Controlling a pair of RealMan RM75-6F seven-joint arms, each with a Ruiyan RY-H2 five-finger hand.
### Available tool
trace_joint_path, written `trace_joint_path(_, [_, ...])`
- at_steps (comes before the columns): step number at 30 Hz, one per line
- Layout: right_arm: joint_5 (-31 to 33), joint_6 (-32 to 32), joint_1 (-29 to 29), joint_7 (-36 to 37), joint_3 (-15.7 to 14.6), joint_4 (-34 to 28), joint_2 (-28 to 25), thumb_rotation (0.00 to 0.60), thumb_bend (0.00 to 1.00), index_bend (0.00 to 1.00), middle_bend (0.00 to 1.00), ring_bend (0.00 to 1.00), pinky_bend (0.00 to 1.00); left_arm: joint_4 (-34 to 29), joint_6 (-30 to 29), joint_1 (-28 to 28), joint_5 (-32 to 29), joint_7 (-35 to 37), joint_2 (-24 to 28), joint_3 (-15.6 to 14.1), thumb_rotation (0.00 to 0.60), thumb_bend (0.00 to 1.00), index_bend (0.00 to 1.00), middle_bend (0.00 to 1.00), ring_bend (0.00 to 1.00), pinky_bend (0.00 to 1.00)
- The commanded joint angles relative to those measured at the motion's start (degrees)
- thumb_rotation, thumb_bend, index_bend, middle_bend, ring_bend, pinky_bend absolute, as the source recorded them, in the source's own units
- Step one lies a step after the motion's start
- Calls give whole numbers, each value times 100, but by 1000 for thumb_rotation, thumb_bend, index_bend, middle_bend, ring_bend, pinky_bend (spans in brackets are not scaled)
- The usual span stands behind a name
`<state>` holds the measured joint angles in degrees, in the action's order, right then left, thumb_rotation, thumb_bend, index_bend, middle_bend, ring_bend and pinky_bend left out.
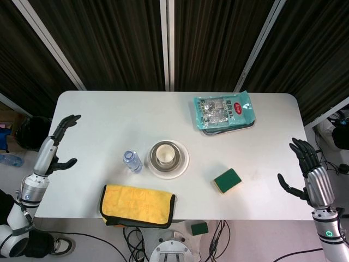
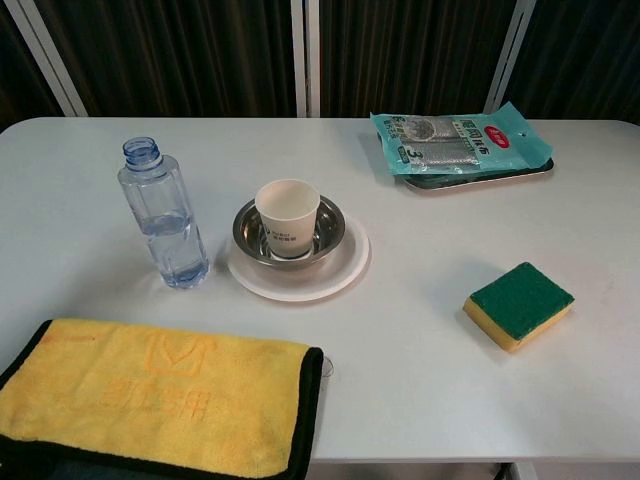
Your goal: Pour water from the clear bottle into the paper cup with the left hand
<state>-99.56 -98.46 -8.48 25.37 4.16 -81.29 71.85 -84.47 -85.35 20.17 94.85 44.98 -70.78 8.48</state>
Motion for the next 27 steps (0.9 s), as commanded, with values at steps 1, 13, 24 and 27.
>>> trace_joint_path(1, [8, 5, -5, 13, -5, 11, 4, 600, 330, 0, 0, 0, 0, 26, 27, 36, -21, 9, -29, -18, 127, 35, 84, 104, 43, 160])
trace_joint_path(13, [22, -71, 5, 26, -24, 97, 36, 600, 331, 0, 0, 0, 0, 85, 92, 47, -55, -444, -89, -217, 127, 36, 84, 104, 43, 160])
trace_joint_path(24, [68, -187, 29, 89, 20, 119, -10, 600, 331, 0, 0, 0, 0, 695, 447, -46, -202, -287, -699, -638, 159, 33, 84, 113, 43, 160])
trace_joint_path(27, [61, -179, 36, 58, -2, 138, -12, 600, 331, 0, 0, 0, 0, 939, 559, -43, -190, -512, -971, -742, 159, 31, 83, 122, 43, 159])
